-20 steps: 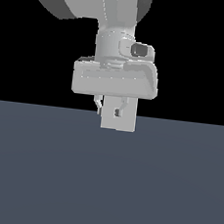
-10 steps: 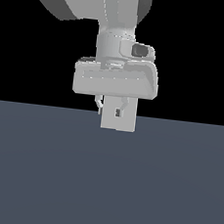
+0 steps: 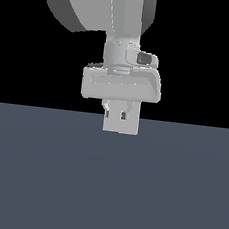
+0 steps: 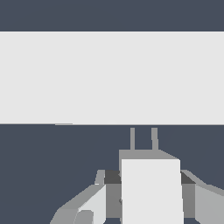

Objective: Plug the charger into the wall socket.

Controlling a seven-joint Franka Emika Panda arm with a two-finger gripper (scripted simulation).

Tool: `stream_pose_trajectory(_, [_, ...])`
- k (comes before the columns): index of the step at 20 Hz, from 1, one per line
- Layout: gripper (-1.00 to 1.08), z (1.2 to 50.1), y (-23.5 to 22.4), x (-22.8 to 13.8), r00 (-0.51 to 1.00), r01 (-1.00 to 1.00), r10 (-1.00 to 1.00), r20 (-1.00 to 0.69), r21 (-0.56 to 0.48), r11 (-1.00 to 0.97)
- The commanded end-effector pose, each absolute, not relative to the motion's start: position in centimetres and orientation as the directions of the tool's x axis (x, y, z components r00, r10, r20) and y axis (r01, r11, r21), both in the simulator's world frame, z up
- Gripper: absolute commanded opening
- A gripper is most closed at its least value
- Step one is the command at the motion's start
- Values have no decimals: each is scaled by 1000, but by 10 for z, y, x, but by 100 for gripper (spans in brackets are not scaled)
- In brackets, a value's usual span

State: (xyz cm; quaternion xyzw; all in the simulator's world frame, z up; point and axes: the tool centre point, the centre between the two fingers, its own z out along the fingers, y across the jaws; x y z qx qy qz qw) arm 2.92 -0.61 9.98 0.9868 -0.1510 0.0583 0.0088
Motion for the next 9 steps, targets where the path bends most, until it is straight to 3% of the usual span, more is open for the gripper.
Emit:
stream_pose_trajectory(1, [-100,100,-9,37,948,-299,-297,118,0,-954])
stream_pose_trajectory(9, [-100,100,-11,47,948,-299,-297,118,0,-954])
